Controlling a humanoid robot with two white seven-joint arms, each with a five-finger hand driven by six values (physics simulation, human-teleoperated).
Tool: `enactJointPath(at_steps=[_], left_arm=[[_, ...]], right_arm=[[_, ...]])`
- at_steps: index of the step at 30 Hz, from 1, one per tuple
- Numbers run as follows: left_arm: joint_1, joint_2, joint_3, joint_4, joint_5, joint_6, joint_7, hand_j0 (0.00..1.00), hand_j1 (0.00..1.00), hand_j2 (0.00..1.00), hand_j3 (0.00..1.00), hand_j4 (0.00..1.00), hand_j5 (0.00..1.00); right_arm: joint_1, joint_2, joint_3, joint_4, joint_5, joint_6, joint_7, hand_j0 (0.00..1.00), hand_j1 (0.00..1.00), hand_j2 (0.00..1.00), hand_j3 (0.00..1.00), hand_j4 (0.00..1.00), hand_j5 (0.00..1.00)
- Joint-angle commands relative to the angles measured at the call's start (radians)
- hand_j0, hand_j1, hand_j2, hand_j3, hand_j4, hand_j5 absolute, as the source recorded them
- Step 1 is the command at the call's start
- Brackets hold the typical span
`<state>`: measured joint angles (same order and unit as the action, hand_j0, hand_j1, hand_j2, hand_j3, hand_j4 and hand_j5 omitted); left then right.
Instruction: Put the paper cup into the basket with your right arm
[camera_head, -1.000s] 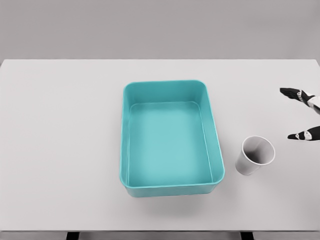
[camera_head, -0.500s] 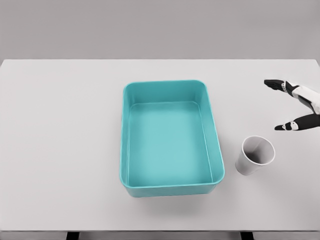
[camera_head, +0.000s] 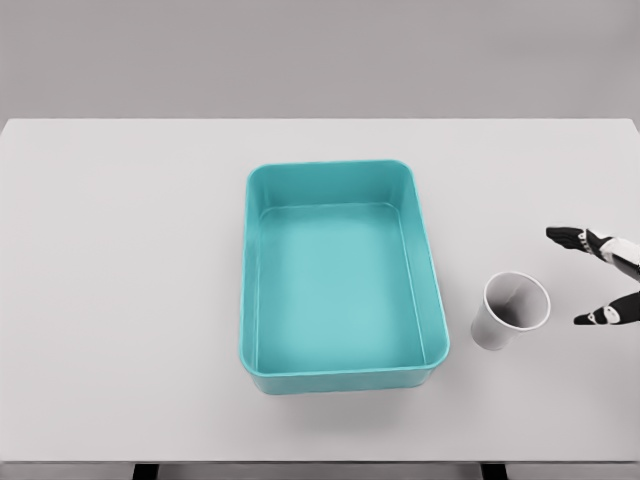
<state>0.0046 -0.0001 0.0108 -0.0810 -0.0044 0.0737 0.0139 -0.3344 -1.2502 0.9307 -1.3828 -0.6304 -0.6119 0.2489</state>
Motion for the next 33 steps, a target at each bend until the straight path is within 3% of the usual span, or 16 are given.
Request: enactJointPath(at_steps=[1,33], left_arm=[[0.000,0.000,0.000,0.000,0.000,0.000,0.000,1.00,1.00,1.00,1.00,1.00,1.00],[0.000,0.000,0.000,0.000,0.000,0.000,0.000,1.00,1.00,1.00,1.00,1.00,1.00]], right_arm=[[0.005,0.011,-0.003,-0.002,-0.006,0.001,0.000,1.00,1.00,1.00,1.00,1.00,1.00],[0.057,0.084,-0.006,-0.058,0.003,0.001,-0.002,1.00,1.00,1.00,1.00,1.00,1.00]])
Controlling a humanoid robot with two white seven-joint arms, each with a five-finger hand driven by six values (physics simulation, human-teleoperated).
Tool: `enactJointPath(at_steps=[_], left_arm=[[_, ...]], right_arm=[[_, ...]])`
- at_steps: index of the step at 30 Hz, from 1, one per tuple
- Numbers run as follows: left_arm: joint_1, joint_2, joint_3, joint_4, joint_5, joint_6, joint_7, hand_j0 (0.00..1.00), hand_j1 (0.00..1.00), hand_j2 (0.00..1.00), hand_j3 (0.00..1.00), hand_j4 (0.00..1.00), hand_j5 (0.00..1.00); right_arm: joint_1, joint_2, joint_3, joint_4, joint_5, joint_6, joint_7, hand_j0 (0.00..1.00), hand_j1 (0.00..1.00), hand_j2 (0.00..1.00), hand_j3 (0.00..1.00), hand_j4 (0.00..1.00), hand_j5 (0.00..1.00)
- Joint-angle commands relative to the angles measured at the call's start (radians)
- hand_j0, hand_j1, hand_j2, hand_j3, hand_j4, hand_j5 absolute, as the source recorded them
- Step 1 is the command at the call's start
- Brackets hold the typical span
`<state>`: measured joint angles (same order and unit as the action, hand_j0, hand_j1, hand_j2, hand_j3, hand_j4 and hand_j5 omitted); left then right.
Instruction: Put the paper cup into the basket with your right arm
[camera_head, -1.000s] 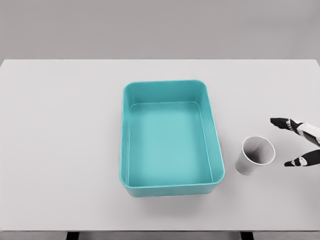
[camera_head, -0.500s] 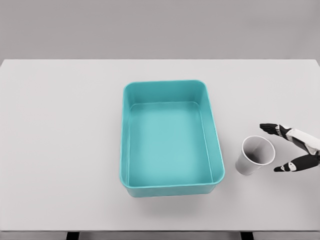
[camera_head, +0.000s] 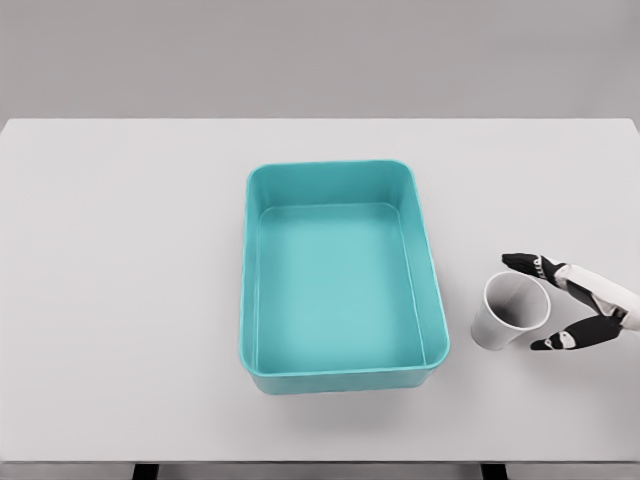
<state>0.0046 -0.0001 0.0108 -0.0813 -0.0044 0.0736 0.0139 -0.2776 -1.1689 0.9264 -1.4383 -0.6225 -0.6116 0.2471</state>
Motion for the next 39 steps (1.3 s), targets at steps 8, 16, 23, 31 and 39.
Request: enactJointPath(at_steps=[8,16,23,31,39], left_arm=[[0.000,0.000,0.000,0.000,0.000,0.000,0.000,1.00,1.00,1.00,1.00,1.00,1.00],[0.002,0.000,0.000,0.000,0.000,0.000,0.000,1.00,1.00,1.00,1.00,1.00,1.00],[0.000,0.000,0.000,0.000,0.000,0.000,0.000,1.00,1.00,1.00,1.00,1.00,1.00],[0.000,0.000,0.000,0.000,0.000,0.000,0.000,1.00,1.00,1.00,1.00,1.00,1.00],[0.000,0.000,0.000,0.000,0.000,0.000,0.000,1.00,1.00,1.00,1.00,1.00,1.00]], right_arm=[[0.000,0.038,-0.003,-0.008,-0.006,0.001,-0.002,0.99,0.99,0.99,0.99,0.99,0.99],[0.000,0.054,-0.003,-0.013,-0.006,0.001,-0.003,0.99,0.99,0.99,0.99,0.99,0.99],[0.009,0.057,-0.003,-0.022,-0.006,0.001,-0.003,0.99,0.99,0.99,0.99,0.99,0.99],[0.011,0.069,-0.004,-0.024,-0.006,0.001,-0.003,0.84,0.84,0.84,0.84,0.84,0.84],[0.011,0.069,-0.008,-0.022,-0.006,0.001,-0.003,0.69,0.69,0.69,0.69,0.69,0.69]])
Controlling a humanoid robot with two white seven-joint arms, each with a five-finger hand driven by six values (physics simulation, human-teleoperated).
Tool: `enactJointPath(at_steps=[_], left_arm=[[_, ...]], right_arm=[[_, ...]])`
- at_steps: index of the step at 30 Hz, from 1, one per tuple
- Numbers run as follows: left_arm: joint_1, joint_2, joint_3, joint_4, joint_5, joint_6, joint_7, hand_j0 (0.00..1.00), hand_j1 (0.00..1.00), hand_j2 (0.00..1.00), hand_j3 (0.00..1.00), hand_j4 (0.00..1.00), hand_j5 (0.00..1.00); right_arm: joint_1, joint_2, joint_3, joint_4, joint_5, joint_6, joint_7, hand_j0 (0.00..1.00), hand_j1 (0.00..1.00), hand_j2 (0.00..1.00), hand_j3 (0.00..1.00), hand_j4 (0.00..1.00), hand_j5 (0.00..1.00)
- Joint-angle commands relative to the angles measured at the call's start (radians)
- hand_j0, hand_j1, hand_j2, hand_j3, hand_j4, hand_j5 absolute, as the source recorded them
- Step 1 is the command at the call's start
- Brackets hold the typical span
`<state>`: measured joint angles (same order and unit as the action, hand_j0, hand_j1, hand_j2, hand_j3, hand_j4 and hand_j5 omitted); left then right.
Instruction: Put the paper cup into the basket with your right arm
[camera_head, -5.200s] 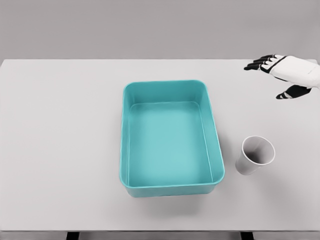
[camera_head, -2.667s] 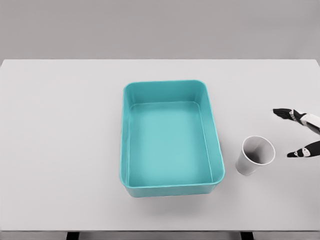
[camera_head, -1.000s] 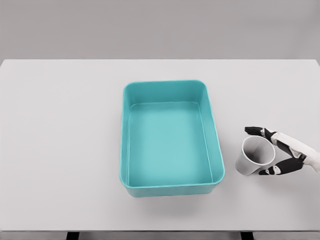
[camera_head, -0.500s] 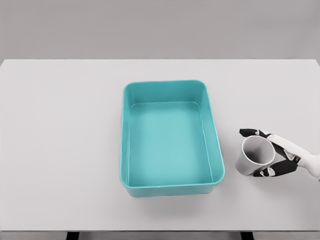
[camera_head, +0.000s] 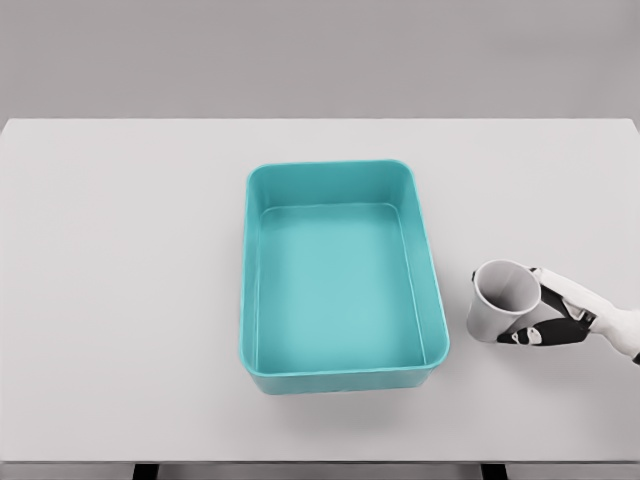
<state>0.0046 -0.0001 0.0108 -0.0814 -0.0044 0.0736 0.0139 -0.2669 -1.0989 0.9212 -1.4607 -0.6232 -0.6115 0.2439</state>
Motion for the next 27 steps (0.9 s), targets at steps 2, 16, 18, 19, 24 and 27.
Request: enactJointPath(at_steps=[2,16,18,19,24,27], left_arm=[[0.002,0.000,0.000,0.000,0.000,0.000,0.000,1.00,1.00,1.00,1.00,1.00,1.00],[0.002,0.000,0.000,0.000,0.000,0.000,0.000,1.00,1.00,1.00,1.00,1.00,1.00],[0.000,0.000,0.000,0.000,0.000,0.000,0.000,1.00,1.00,1.00,1.00,1.00,1.00],[0.000,0.000,0.000,0.000,0.000,0.000,0.000,1.00,1.00,1.00,1.00,1.00,1.00],[0.000,0.000,0.000,0.002,0.000,0.000,0.000,1.00,1.00,1.00,1.00,1.00,1.00],[0.000,0.000,0.000,0.000,0.000,0.000,0.000,1.00,1.00,1.00,1.00,1.00,1.00]], right_arm=[[0.000,0.001,-0.004,0.000,-0.006,0.001,0.000,0.68,0.68,0.68,0.68,0.68,0.68],[-0.003,0.039,-0.030,-0.001,-0.016,0.001,-0.026,0.65,0.65,0.65,0.65,0.65,0.65],[-0.005,0.048,-0.042,-0.001,-0.027,0.001,-0.026,0.65,0.65,0.65,0.65,0.65,0.65],[-0.006,0.050,-0.042,-0.001,-0.038,0.001,-0.026,0.65,0.65,0.65,0.65,0.65,0.65],[-0.014,0.059,-0.058,-0.001,-0.072,0.001,-0.026,0.65,0.65,0.65,0.65,0.65,0.65],[-0.021,0.083,-0.074,0.000,-0.075,0.001,-0.026,0.65,0.65,0.65,0.65,0.65,0.65]])
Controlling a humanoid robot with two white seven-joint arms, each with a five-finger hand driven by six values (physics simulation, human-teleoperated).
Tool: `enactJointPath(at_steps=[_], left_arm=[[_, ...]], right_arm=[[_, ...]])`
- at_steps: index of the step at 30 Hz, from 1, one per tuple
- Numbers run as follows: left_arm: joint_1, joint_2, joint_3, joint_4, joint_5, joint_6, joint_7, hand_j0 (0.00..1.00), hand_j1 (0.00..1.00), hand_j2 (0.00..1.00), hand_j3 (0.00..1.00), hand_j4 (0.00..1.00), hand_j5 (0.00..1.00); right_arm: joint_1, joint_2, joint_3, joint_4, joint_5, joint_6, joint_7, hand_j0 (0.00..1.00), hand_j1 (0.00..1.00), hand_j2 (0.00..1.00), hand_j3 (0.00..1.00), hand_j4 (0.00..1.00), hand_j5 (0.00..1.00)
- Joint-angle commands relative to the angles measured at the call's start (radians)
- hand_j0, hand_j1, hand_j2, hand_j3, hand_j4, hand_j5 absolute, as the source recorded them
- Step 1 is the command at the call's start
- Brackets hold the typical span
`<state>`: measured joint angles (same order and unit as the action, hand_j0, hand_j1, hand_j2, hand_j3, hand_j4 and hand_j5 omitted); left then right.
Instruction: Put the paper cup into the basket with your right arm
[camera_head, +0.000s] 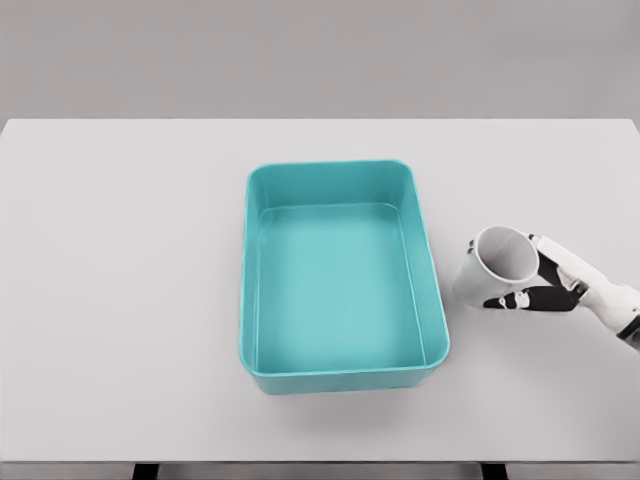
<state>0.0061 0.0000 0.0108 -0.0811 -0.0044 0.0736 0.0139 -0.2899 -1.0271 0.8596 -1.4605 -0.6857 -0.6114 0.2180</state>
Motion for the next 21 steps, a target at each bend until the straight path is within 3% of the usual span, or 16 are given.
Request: enactJointPath(at_steps=[1,7,21], left_arm=[[0.000,0.000,0.000,0.000,0.000,0.000,0.000,1.00,1.00,1.00,1.00,1.00,1.00],[-0.002,0.000,0.000,0.000,0.000,0.000,0.000,1.00,1.00,1.00,1.00,1.00,1.00],[-0.002,0.000,0.000,0.000,0.000,0.000,0.000,1.00,1.00,1.00,1.00,1.00,1.00]], right_arm=[[-0.002,0.018,-0.016,0.000,-0.012,0.001,0.000,0.65,0.65,0.65,0.65,0.65,0.65],[-0.046,0.064,-0.016,0.000,-0.012,0.001,0.000,0.65,0.65,0.65,0.65,0.65,0.65],[-0.117,0.085,-0.051,0.000,-0.012,0.001,0.000,0.65,0.65,0.65,0.65,0.65,0.65]])
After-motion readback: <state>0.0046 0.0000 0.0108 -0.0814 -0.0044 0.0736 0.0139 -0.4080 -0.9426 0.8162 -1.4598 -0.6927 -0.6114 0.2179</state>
